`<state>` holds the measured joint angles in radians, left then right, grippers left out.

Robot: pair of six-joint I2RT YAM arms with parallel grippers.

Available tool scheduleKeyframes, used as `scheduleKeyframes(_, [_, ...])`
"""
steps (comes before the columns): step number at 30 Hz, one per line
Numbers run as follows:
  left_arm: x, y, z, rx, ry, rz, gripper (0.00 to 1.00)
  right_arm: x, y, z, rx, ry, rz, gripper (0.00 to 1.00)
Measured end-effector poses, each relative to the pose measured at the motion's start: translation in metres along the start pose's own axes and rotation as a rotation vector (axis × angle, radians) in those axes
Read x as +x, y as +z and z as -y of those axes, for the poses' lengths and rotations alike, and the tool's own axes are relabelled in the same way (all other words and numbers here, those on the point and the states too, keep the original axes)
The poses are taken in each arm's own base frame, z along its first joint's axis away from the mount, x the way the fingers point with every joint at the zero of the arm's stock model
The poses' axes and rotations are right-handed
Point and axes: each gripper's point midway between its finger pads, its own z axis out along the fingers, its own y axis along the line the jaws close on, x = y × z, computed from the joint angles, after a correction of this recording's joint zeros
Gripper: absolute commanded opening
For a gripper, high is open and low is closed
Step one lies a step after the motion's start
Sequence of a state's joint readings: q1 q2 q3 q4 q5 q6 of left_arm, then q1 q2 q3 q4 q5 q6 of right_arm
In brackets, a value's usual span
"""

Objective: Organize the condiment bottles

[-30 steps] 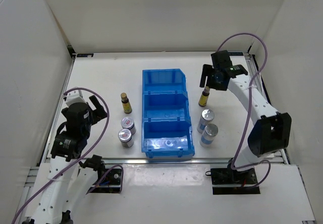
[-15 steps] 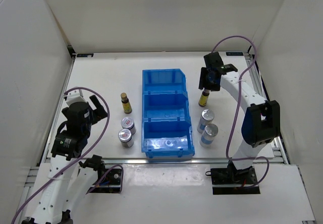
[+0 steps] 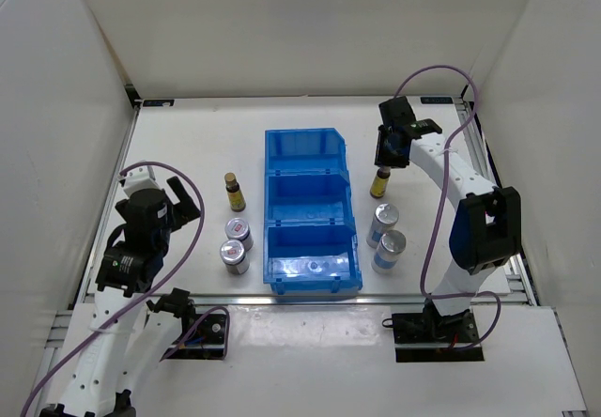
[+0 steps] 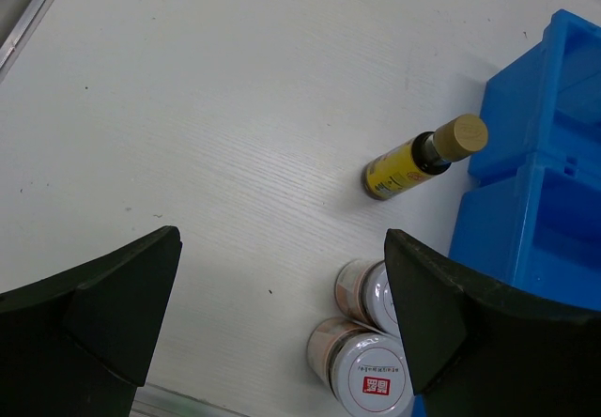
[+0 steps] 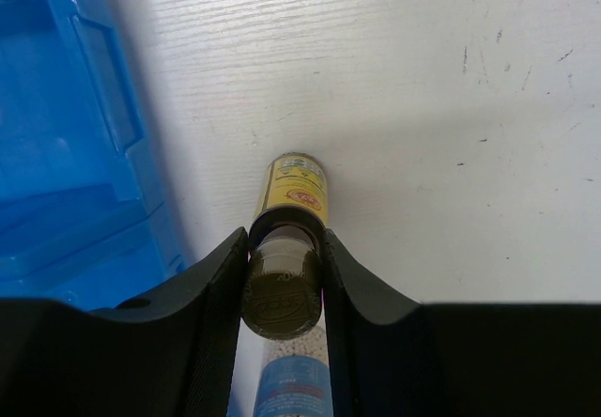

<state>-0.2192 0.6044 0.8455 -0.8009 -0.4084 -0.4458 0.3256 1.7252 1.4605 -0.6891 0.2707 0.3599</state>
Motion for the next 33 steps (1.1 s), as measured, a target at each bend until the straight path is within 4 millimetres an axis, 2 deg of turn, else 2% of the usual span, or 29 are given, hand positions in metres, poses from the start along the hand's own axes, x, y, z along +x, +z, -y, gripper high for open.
scheduleKeyframes(1, [0.0, 0.0, 0.0, 0.0, 0.0, 0.0, 1.0, 0.0, 0.0, 0.001, 0.003, 0.0, 0.001, 0.15])
scheduleKeyframes(6, [0.0, 0.0, 0.0, 0.0, 0.0, 0.0, 1.0, -0.001, 0.0, 0.003, 0.02, 0.0, 0.008, 0.15])
scheduleKeyframes(7, [0.0, 0.0, 0.0, 0.0, 0.0, 0.0, 1.0, -0.002, 0.0, 0.004, 0.022, 0.0, 0.009, 0.09])
scheduleKeyframes(10, [0.0, 0.0, 0.0, 0.0, 0.0, 0.001, 1.0, -0.002, -0.002, 0.005, 0.029, -0.003, 0.005, 0.0])
scheduleKeyframes(11, [0.0, 0.0, 0.0, 0.0, 0.0, 0.001, 1.0, -0.004, -0.005, 0.006, 0.032, -0.006, 0.006, 0.0])
scheduleKeyframes(15, [0.0, 0.0, 0.0, 0.0, 0.0, 0.001, 1.0, -0.028, -0.025, 0.002, 0.02, -0.011, 0.06, 0.0])
scheduleKeyframes(18, [0.0, 0.0, 0.0, 0.0, -0.001, 0.001, 1.0, -0.054, -0.051, -0.005, -0.01, -0.014, 0.139, 0.0])
scheduleKeyframes(21, [0.0, 0.0, 0.0, 0.0, 0.0, 0.001, 1.0, -0.076, -0.091, -0.018, -0.066, -0.019, 0.231, 0.0])
scheduleKeyframes(23, [0.0, 0.0, 0.0, 0.0, -0.001, 0.001, 1.0, -0.084, -0.119, -0.027, -0.106, -0.036, 0.285, 0.0])
scheduleKeyframes(27, [0.0, 0.0, 0.0, 0.0, 0.0, 0.0, 1.0, -0.072, -0.171, -0.05, -0.217, -0.095, 0.342, 0.0])
scheduleKeyframes(33, [0.003, 0.003, 0.0, -0.007, 0.007, -0.016, 1.0, -0.028, -0.235, -0.082, -0.396, -0.245, 0.35, 0.0])
